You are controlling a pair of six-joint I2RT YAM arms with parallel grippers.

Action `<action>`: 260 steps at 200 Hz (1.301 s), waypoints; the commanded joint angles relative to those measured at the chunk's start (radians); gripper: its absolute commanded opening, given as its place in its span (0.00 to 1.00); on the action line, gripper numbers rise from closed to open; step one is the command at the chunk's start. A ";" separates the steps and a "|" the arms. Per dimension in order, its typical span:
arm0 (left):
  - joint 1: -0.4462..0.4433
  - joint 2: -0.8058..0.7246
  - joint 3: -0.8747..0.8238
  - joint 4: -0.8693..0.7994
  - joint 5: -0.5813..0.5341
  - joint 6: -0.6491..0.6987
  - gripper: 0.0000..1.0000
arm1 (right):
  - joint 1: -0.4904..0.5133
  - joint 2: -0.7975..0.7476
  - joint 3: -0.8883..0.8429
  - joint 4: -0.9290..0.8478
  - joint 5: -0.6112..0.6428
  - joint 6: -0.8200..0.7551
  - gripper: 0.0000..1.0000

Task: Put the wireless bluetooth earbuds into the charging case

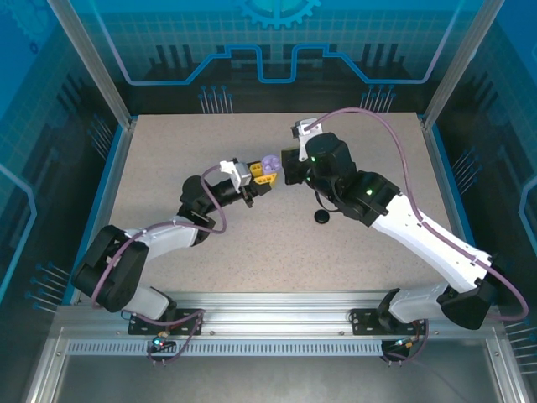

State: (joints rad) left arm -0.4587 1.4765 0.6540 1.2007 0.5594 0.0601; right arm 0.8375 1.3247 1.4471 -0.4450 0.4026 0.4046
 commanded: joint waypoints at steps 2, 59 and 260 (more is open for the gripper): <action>-0.011 0.017 0.032 0.019 0.026 0.027 0.00 | 0.022 -0.013 -0.015 0.062 -0.006 -0.038 0.10; -0.012 0.012 0.031 0.019 0.020 0.032 0.00 | 0.031 0.013 -0.031 0.080 -0.007 -0.023 0.09; -0.012 -0.010 0.046 0.004 0.010 0.043 0.00 | 0.050 0.012 -0.101 0.076 0.045 0.003 0.06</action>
State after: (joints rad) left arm -0.4629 1.4868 0.6617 1.1625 0.5629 0.0814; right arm 0.8726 1.3586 1.3685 -0.3683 0.4244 0.3996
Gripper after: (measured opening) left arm 0.231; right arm 0.063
